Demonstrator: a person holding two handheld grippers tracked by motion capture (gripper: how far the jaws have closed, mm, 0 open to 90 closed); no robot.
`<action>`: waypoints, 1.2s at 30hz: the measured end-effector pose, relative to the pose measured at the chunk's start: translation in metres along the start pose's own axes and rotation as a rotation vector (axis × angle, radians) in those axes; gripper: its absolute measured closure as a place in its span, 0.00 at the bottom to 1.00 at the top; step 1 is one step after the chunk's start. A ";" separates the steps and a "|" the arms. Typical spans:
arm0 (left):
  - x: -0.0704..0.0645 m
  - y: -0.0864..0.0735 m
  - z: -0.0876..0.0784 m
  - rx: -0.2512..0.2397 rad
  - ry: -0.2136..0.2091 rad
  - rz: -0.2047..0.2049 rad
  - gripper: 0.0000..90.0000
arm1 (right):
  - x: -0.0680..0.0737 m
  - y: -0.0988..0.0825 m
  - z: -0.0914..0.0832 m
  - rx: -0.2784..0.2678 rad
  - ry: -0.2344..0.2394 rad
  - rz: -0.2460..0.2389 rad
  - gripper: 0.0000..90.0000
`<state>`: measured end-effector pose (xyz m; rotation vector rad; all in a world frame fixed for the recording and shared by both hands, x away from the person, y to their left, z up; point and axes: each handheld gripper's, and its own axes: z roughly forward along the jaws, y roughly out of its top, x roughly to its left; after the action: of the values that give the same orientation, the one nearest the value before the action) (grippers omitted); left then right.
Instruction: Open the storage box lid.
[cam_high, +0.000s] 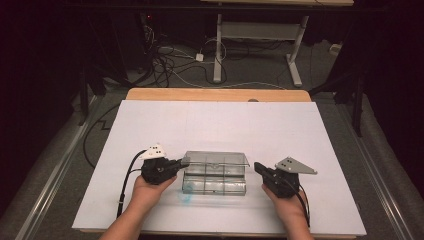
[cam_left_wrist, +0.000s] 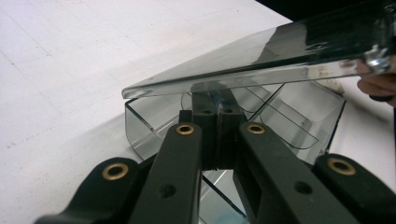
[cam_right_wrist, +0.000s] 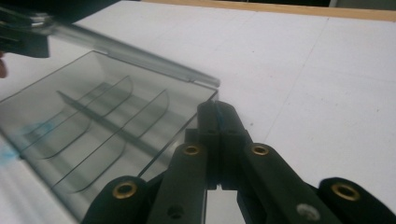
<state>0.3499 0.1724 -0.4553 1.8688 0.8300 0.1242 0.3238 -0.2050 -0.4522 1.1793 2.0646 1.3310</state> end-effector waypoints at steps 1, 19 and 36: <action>0.000 0.001 0.001 0.001 0.001 0.000 0.97 | -0.002 0.003 0.003 0.003 -0.001 -0.002 1.00; 0.006 0.017 0.006 -0.009 0.008 0.003 0.97 | -0.016 0.036 0.050 -0.024 0.017 0.015 1.00; 0.019 0.023 0.018 0.008 0.025 -0.014 0.97 | -0.015 0.048 0.057 -0.070 0.065 0.028 1.00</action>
<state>0.3837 0.1650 -0.4494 1.8719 0.8620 0.1354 0.3936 -0.1776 -0.4373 1.1535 2.0355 1.4606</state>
